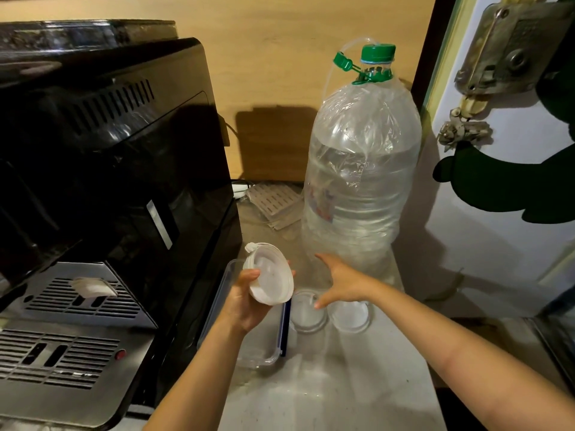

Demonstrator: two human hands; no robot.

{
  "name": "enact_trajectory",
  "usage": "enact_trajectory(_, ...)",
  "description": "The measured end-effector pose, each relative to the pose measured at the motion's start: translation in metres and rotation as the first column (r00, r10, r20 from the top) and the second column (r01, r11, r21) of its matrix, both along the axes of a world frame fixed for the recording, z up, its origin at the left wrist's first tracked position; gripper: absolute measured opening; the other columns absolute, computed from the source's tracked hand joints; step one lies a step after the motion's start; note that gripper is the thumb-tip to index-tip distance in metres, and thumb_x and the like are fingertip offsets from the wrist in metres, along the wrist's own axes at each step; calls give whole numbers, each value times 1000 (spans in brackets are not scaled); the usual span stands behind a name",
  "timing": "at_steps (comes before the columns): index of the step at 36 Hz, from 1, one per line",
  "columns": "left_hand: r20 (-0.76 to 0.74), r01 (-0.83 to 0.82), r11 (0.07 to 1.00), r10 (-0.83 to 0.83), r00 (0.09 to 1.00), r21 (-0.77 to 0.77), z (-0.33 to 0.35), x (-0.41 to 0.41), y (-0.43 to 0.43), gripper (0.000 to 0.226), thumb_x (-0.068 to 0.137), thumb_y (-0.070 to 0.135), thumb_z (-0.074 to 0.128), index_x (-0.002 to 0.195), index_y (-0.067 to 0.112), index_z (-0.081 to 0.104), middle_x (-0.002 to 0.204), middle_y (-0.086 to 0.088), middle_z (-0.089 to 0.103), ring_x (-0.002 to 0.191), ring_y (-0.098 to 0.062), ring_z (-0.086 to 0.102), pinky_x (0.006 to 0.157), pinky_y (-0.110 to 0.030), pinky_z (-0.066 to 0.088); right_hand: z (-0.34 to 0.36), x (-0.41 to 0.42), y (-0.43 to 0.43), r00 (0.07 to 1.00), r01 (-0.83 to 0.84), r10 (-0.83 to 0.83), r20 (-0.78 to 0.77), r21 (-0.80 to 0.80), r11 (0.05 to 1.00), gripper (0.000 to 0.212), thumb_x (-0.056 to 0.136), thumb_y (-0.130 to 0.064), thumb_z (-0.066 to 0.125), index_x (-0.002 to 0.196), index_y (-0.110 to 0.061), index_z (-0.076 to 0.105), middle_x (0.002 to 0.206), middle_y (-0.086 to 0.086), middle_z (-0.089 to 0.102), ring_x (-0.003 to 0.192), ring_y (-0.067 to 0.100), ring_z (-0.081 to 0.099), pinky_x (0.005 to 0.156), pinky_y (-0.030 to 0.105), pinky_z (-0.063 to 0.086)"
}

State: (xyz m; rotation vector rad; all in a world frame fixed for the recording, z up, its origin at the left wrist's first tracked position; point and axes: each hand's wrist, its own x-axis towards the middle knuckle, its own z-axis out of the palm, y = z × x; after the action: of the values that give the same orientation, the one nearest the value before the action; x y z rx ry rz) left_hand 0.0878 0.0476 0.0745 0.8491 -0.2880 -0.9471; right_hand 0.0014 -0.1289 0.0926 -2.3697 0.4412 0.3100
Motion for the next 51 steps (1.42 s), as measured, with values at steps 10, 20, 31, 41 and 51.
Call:
enact_trajectory(10,37,4,999,-5,999,32,5,-3,15,93,24,43,85,106,15,53,87,-5,72,86,-21,67,76,-35,56,-53,3,12,953,-268,219,-209,-244,932,109,67,-33,80,148,-15,10,157,8,17,143,26,20,116,34,23)
enact_trajectory(20,53,-14,997,10,999,75,-6,-9,34,87,30,43,85,107,17,55,94,-6,68,95,-26,65,91,-43,45,-65,25,26,920,-381,292,-260,-427,820,104,56,-42,83,140,-13,29,141,7,42,124,27,48,103,31,41)
enact_trajectory(31,21,-5,996,3,1000,93,-10,-13,42,90,28,44,85,109,19,54,104,-9,59,95,-25,66,83,-43,51,-76,37,28,886,-461,345,-309,-499,734,92,63,-35,80,138,-10,32,138,10,45,122,30,50,103,36,43)
enact_trajectory(41,41,-12,994,8,999,109,-8,-15,42,88,28,45,85,107,20,56,103,-10,61,102,-30,58,90,-46,44,-77,35,23,887,-460,351,-299,-513,724,79,71,-30,71,137,-9,33,136,12,45,121,30,48,102,35,43)
enact_trajectory(51,-1,-28,995,29,1000,100,-11,-17,33,98,27,43,87,113,15,50,99,-11,62,91,-25,66,75,-39,57,-46,25,8,919,-393,340,-198,-519,759,96,66,-29,79,144,-29,23,138,9,39,123,29,41,99,38,43)
